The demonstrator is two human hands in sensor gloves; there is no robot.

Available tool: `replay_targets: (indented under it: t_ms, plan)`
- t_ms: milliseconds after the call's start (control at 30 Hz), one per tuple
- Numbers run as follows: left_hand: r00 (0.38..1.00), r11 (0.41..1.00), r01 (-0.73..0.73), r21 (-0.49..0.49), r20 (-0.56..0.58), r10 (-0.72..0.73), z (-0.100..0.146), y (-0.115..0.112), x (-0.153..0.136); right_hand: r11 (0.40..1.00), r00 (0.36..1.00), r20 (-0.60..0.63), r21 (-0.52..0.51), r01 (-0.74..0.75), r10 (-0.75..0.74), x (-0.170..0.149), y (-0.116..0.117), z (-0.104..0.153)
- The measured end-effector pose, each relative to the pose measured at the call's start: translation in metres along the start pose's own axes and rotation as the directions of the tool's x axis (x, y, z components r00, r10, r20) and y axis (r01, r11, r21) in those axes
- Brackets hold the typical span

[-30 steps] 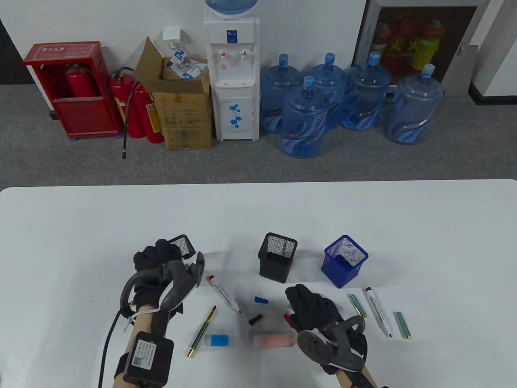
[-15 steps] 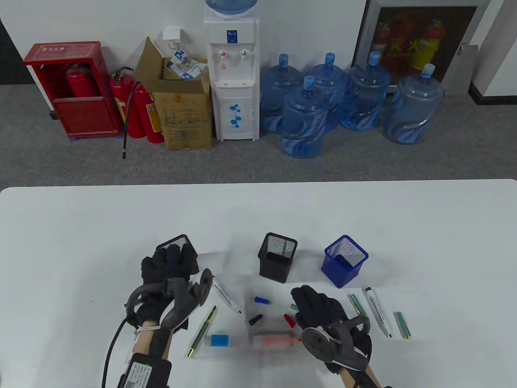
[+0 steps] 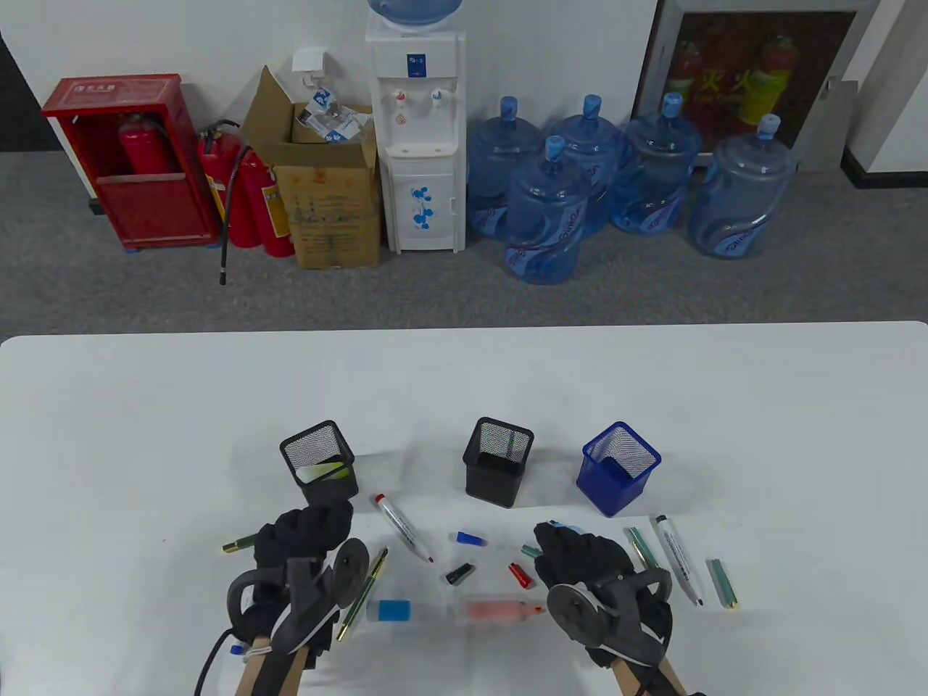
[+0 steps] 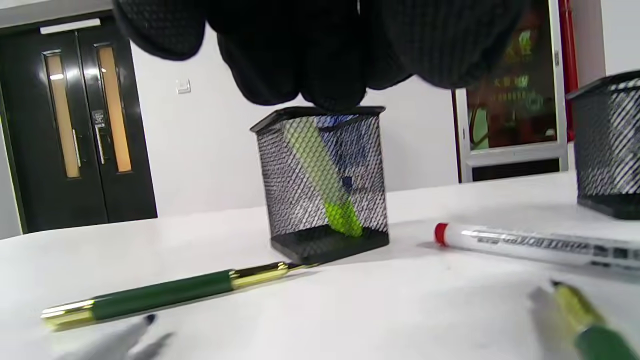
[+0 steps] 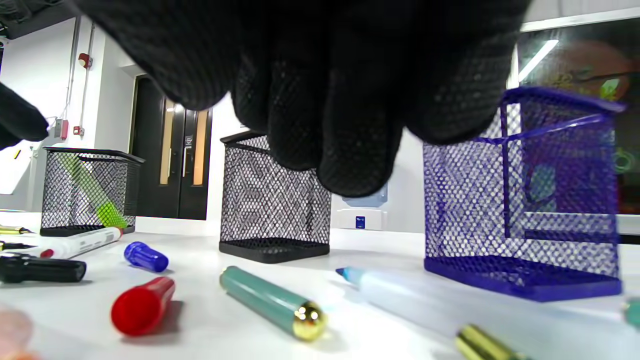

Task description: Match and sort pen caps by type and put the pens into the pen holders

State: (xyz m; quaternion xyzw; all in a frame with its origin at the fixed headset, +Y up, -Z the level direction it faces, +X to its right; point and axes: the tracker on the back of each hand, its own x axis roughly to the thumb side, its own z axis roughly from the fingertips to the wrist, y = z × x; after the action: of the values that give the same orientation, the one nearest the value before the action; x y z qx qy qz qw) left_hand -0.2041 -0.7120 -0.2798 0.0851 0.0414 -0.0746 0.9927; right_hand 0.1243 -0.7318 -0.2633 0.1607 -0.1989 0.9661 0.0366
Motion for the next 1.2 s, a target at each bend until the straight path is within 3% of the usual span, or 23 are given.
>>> replay_targets:
  t_ms: [133,233,333,433,567,700,833,933,1067,1200]
  plan:
    - [0.983,0.981,0.183,-0.062,-0.015,-0.184,-0.004,0.006,-0.022,1.000,1.000,0.012,0.009,-0.022,0.022,0.000,0.001,0.000]
    - [0.939,0.930,0.289,-0.226,-0.123,-0.322,-0.004,-0.002,-0.041,1.000,1.000,0.014,0.009,-0.024,0.024,0.000,0.000,0.000]
    - [0.923,0.884,0.257,-0.392,-0.171,-0.344,-0.002,-0.019,-0.052,1.000,1.000,0.013,0.004,-0.027,0.027,0.000,0.000,0.000]
    - [0.910,0.836,0.252,-0.488,-0.176,-0.376,0.000,-0.038,-0.054,0.999,0.999,0.016,0.008,-0.033,0.033,0.000,0.000,0.000]
    - [0.906,0.819,0.261,-0.510,-0.164,-0.391,0.003,-0.050,-0.055,0.999,0.999,0.022,0.011,-0.043,0.042,0.000,-0.001,0.000]
    - [0.920,0.842,0.181,-0.509,-0.215,-0.328,0.004,-0.050,-0.060,0.999,0.998,0.032,0.015,-0.052,0.052,0.002,-0.001,0.000]
    - [0.928,0.839,0.235,-0.491,-0.143,-0.343,0.006,-0.044,-0.055,0.998,0.998,0.033,0.010,-0.056,0.055,0.002,-0.001,0.000]
    - [0.956,0.903,0.241,-0.356,-0.074,-0.285,0.004,-0.022,-0.036,0.998,0.998,0.033,0.009,-0.057,0.057,0.003,-0.001,0.000]
    - [0.993,0.986,0.115,-0.117,0.028,-0.112,0.003,0.011,0.007,0.998,0.997,0.036,0.006,-0.070,0.070,0.004,-0.001,0.000]
    - [0.994,0.996,-0.024,-0.084,0.101,0.033,0.009,0.013,0.042,0.998,0.997,0.046,0.025,-0.063,0.062,0.007,0.001,0.000]
